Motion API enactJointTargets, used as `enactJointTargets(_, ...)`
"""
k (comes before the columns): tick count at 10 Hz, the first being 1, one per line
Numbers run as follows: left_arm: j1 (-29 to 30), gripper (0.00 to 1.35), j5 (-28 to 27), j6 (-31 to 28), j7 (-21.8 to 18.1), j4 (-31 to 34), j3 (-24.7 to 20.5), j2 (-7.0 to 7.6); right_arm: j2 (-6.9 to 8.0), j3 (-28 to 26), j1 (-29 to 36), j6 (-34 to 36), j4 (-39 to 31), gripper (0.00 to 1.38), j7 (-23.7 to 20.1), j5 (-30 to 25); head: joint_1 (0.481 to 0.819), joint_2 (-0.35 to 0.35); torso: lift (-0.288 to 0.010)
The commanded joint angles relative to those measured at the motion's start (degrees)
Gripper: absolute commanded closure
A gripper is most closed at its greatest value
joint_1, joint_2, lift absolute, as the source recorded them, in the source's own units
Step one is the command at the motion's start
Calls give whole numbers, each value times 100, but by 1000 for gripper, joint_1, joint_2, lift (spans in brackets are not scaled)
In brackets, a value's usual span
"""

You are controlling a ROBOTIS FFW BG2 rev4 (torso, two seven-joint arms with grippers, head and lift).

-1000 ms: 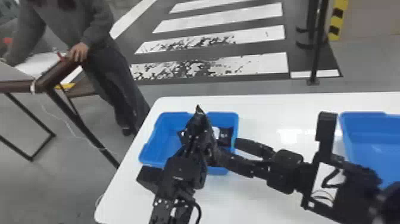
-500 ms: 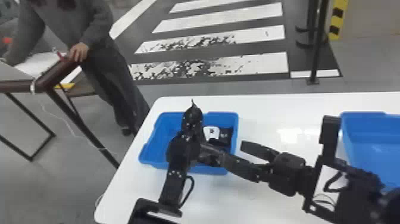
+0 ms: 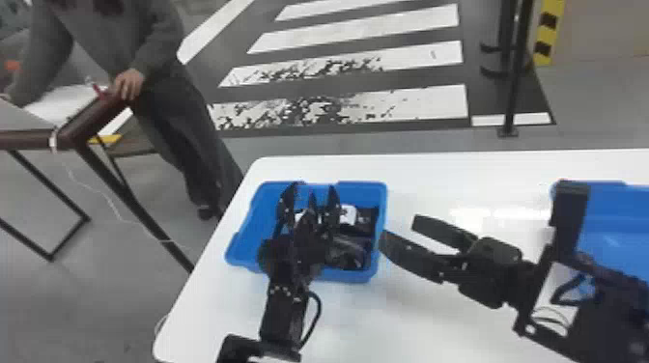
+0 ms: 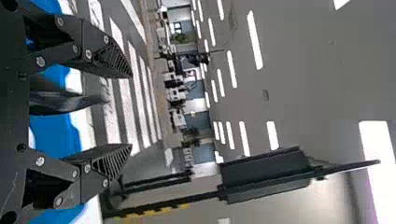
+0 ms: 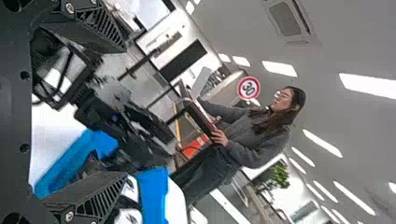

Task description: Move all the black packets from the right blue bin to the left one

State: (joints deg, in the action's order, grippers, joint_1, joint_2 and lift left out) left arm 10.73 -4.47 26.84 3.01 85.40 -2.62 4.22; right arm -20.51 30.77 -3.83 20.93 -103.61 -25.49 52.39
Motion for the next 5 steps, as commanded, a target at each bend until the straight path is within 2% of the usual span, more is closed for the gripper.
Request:
enactJointTargets(1,221,15,1213,607,-161,327,410,17,109,-838,424,-111,-348,94,0,-806,695,350,-140)
enactJointTargets(2,544,15,1727,593,-248,959,627,9,223,-1512,762,-153,-671,93,0,-1480,695,350,-140)
enactJointTargets(4,1163,15,2424,481,-618,1902,787,-27,408,-2780,1535,-252,-1431,93,0,-2634,695,252,-140)
enactJointTargets(5,1571,15,2401,242,-723,2422,719,-79,460,-3271,1971,-462,-1895,93,0,-3056,695,176,-140)
